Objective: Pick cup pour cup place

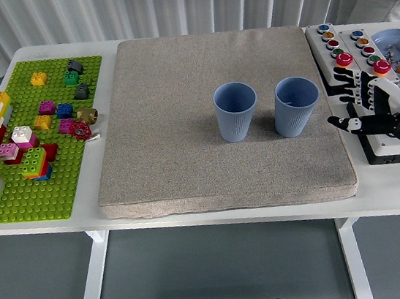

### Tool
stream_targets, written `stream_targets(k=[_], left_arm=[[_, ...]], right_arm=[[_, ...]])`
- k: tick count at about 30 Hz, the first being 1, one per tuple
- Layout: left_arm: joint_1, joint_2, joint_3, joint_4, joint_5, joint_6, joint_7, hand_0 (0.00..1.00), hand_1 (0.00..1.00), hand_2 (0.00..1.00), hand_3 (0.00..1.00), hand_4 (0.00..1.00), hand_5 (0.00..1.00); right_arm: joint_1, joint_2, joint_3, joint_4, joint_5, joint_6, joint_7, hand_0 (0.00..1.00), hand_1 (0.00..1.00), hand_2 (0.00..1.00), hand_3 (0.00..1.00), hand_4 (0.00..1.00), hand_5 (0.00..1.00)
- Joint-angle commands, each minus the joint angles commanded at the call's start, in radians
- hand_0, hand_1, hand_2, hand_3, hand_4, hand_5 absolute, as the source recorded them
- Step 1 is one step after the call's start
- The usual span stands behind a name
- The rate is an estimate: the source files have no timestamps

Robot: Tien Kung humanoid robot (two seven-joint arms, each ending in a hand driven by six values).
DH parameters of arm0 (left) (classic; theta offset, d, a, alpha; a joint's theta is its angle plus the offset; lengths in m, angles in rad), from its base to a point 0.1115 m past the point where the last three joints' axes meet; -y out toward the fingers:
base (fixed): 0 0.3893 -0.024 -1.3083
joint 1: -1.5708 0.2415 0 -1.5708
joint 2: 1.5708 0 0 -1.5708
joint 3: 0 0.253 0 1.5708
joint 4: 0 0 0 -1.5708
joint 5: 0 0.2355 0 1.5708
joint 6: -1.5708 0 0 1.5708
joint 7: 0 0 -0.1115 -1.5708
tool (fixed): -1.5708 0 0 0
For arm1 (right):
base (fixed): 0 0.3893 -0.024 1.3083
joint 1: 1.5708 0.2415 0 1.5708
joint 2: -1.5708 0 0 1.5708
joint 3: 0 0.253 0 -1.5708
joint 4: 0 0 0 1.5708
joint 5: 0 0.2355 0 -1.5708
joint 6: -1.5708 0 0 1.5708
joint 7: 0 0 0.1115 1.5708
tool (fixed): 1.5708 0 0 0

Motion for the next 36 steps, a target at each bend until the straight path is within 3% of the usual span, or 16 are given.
stream_targets(k=[12,27,36], left_arm=[[0.000,-0.005,-0.002,0.000,0.002,-0.001,0.001,0.766,0.828,0.871,0.779,0.519,0.998],[-0.002,-0.015,0.000,-0.001,0.001,-0.002,-0.001,0.764,0.828,0.871,0.779,0.519,0.998],[-0.001,-0.019,-0.003,-0.002,0.003,-0.004,-0.001,0.763,0.828,0.871,0.779,0.519,0.998]], right_arm=[[0.021,0.062,0.028,-0.060,-0.016,0.007,0.004,0.914,0.910,0.998,0.988,0.847,0.204],[0.008,0.090,0.039,-0.113,-0.035,0.004,0.013,0.913,0.911,0.998,0.986,0.846,0.198],[0.005,0.111,0.017,-0.178,-0.060,-0.002,0.018,0.913,0.905,0.998,0.983,0.855,0.190]])
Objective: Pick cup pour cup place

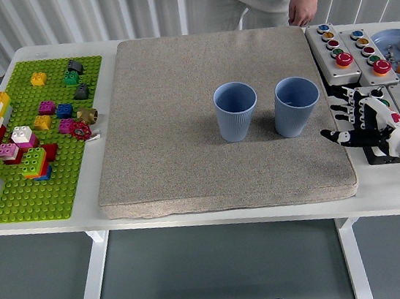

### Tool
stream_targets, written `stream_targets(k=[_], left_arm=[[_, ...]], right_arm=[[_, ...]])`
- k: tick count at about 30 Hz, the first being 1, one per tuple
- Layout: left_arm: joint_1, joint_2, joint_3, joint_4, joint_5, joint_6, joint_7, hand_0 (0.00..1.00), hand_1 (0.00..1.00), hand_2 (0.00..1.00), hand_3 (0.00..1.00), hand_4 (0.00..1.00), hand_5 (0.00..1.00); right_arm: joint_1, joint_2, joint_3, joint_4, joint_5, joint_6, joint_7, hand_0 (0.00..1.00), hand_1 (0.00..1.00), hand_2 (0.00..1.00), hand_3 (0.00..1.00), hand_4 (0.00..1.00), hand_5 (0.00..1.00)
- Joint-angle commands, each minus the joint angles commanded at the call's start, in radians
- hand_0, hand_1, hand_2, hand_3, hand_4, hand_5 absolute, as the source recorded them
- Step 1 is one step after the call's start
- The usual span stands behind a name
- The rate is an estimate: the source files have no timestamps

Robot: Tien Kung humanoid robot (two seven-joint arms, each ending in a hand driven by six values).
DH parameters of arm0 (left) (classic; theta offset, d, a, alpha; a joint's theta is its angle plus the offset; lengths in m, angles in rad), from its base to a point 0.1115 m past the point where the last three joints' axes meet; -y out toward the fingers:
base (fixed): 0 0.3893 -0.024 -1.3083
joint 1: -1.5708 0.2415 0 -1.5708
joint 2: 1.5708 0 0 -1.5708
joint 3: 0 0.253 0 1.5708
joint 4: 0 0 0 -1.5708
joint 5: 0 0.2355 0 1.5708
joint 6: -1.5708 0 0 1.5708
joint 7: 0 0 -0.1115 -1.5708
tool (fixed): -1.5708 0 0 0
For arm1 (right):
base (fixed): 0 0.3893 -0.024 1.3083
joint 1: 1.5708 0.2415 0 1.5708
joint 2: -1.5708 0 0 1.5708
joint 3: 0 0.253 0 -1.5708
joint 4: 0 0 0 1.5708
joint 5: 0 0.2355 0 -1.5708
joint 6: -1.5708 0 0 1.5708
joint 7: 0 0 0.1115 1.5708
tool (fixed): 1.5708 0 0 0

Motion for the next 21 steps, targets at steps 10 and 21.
stream_targets(k=[10,21], left_arm=[[0.001,-0.001,-0.002,0.000,0.000,-0.001,0.001,0.764,0.828,0.871,0.778,0.519,0.998],[0.001,-0.003,-0.008,-0.002,0.009,-0.002,0.007,0.763,0.828,0.871,0.779,0.519,0.998]], right_arm=[[0.017,0.020,-0.016,-0.040,0.010,0.000,0.006,0.915,0.904,0.995,0.981,0.856,0.194],[0.059,0.065,-0.087,-0.093,0.012,-0.030,0.019,0.915,0.899,0.985,0.981,0.855,0.193]])
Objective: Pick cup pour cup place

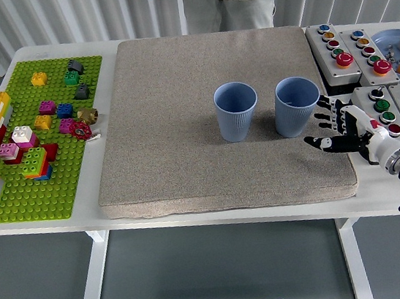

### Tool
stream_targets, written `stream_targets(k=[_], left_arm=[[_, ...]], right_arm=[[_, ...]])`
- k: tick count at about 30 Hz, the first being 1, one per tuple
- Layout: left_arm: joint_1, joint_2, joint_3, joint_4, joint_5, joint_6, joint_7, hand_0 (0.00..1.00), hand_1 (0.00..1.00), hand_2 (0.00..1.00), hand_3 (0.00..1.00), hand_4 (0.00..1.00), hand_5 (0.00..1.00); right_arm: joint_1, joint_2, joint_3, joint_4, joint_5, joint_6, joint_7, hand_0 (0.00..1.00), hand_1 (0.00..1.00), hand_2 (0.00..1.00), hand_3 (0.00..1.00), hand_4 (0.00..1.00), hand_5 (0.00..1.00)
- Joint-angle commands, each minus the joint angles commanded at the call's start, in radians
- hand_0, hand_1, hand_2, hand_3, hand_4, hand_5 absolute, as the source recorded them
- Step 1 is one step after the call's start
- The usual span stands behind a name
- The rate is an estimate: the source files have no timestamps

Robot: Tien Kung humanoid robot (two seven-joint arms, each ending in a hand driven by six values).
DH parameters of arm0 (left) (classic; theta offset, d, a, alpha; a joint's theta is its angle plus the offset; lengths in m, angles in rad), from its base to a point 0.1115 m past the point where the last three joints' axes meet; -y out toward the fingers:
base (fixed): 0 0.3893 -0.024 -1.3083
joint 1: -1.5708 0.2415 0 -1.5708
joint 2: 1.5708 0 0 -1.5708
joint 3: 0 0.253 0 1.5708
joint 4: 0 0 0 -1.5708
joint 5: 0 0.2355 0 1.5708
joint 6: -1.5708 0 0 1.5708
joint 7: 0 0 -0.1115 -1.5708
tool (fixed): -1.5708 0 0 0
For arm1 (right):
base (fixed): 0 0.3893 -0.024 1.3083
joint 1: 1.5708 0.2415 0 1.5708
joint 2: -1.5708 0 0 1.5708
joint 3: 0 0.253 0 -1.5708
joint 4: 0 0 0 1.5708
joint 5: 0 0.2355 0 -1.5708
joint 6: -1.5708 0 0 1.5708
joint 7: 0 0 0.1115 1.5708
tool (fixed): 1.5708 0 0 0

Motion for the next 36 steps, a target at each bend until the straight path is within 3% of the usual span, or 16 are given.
stream_targets(k=[36], left_arm=[[-0.006,-0.001,-0.005,-0.002,0.009,-0.001,0.002,0.764,0.827,0.871,0.778,0.519,0.998]], right_arm=[[0.110,0.052,-0.055,-0.122,0.059,-0.011,0.033,0.915,0.896,0.971,0.975,0.847,0.192]])
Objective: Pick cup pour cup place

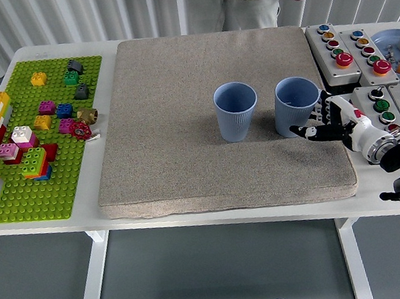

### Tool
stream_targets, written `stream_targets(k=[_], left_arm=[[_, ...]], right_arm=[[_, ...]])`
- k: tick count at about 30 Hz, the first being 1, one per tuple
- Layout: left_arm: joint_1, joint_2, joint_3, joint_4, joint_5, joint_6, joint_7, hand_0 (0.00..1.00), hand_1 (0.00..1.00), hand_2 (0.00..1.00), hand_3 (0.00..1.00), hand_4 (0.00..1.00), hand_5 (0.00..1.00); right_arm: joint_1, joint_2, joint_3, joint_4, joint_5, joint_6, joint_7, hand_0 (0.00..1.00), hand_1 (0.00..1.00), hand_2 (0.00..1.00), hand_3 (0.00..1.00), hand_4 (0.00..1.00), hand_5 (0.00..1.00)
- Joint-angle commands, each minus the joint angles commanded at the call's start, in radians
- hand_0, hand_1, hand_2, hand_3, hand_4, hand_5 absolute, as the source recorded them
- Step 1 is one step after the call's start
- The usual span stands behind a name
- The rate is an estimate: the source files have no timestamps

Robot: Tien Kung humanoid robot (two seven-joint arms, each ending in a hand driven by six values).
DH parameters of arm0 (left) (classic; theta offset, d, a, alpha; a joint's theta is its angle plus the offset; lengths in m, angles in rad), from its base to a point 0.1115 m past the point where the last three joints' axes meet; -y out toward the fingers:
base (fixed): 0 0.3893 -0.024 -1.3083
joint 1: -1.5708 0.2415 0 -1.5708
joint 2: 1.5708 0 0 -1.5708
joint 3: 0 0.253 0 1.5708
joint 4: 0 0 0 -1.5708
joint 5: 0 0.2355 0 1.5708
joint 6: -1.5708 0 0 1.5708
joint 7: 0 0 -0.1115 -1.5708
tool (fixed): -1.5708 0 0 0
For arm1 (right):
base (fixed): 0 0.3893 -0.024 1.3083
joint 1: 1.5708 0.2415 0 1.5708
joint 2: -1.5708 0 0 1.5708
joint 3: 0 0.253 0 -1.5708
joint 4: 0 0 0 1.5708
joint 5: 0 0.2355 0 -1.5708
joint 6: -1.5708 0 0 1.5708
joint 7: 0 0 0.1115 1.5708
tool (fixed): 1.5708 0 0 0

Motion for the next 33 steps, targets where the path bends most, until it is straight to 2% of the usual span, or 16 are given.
stream_targets(k=[33], left_arm=[[-0.001,0.002,-0.009,-0.001,0.013,-0.002,0.006,0.763,0.826,0.871,0.779,0.519,0.998]], right_arm=[[0.062,0.035,-0.062,-0.066,0.045,-0.008,0.012,0.915,0.894,0.962,0.968,0.840,0.189]])
